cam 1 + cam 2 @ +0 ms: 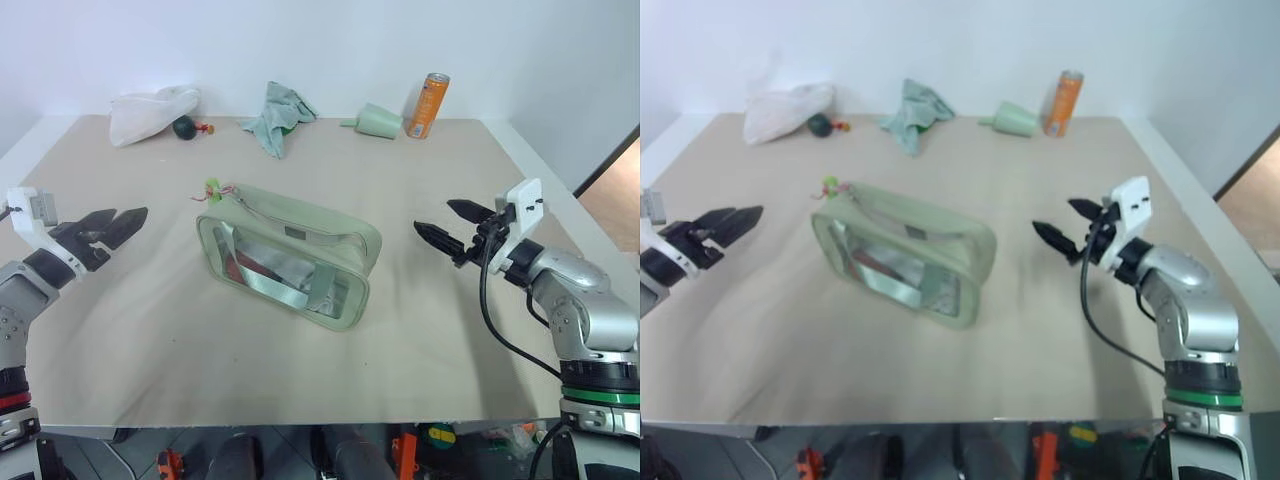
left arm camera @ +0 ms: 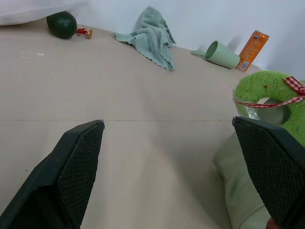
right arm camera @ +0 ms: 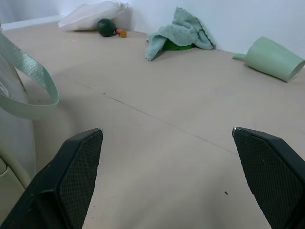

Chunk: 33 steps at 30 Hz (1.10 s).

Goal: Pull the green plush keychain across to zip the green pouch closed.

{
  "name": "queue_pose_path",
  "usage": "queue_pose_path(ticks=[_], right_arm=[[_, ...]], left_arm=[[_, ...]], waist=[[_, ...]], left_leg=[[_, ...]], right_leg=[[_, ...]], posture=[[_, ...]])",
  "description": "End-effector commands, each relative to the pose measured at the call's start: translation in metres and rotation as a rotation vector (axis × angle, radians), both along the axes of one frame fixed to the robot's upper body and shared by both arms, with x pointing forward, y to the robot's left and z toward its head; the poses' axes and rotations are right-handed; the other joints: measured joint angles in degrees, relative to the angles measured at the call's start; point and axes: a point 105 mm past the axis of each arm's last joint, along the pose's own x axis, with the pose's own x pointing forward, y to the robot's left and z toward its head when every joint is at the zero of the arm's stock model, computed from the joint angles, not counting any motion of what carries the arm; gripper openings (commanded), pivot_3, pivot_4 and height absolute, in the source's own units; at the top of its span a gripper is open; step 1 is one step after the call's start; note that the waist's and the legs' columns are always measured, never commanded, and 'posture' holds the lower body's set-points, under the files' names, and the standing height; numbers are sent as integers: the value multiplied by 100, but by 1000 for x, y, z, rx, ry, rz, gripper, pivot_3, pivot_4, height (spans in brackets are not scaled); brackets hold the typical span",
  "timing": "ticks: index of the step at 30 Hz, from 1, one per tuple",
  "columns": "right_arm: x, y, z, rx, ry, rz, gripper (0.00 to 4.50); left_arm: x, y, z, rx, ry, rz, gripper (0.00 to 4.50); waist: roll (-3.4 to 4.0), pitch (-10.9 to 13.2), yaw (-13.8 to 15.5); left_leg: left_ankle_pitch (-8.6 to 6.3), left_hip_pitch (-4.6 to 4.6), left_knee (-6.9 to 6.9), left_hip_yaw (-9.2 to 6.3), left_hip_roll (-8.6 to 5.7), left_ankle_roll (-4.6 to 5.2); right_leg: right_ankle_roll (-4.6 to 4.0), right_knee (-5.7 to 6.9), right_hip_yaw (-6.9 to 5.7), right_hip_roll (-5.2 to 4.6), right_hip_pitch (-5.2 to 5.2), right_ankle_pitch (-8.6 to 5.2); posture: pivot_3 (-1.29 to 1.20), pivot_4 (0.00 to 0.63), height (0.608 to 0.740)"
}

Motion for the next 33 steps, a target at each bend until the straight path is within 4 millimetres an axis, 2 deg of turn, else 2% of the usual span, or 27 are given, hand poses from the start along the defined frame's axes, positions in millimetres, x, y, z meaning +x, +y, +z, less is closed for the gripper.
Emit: queue_pose_path(ticks=[1,3,8,11,15,17,19,23,26,32,33], right_arm=[[-41,8,19,-21,33,206,4500],[-65,15,19,-48,92,311,4500],[-67,21,22,-69,105,335,4500],[-66,25,30,-74,81,346,4500],[-68,42,48,-89,31,434,4500],[-66,50,51,-119,13,460,4500],[-58,55,52,-133,2,469,4500],[-50,68,43,-188,27,531,4500],[-47,76,36,-222,44,580,4500],[-29,92,23,-229,58,635,4500],[-25,94,22,-229,46,630,4248]], left_arm=[[-25,8,11,51,12,-98,4465],[-43,10,4,74,79,-179,4465],[-47,-3,3,95,91,-244,4465],[-47,-13,14,92,54,-283,4465],[-47,-30,43,72,-42,-363,4465],[-50,-39,53,68,-77,-413,4465],[-57,-50,60,134,-167,-464,4465],[-66,-66,59,167,-200,-547,4465],[-68,-71,63,147,-218,-577,4465],[-76,-79,65,131,-243,-613,4465],[-76,-80,65,129,-244,-613,4488]], waist=[[3,2,3],[4,2,-14],[3,2,3],[3,3,6],[2,4,7],[2,4,6],[3,4,-12],[3,4,3],[3,4,7],[3,4,-1],[3,4,1]], left_leg=[[0,0,0,0,0,0],[-4,-17,-15,0,-1,-3],[-34,-1,-15,-14,6,-22],[-33,2,-9,-19,5,-20],[-33,-5,1,-16,5,-20],[-35,-4,1,-15,2,-17],[-39,-4,0,-13,4,-15],[-44,-5,-3,-11,4,-16],[-44,-7,-2,-15,4,-15],[-44,-7,9,-11,4,-14],[-44,-8,10,-13,4,-14]], right_leg=[[0,0,0,0,0,0],[-4,-2,0,-1,-19,-11],[-1,5,-21,-3,-8,-58],[0,5,-26,-3,-1,-57],[7,6,-24,-4,-3,-53],[7,5,-22,-4,-1,-53],[5,4,-19,-2,-2,-54],[-5,5,-15,-2,-5,-60],[-8,5,-19,-2,-5,-62],[-4,7,-16,-2,-3,-58],[-4,8,-17,-2,-3,-58]], posture=[[0,150,740],[0,150,740],[0,150,740],[0,150,740],[0,150,740],[0,150,740],[0,150,740],[0,150,740],[0,150,740],[0,150,740],[0,150,740]])
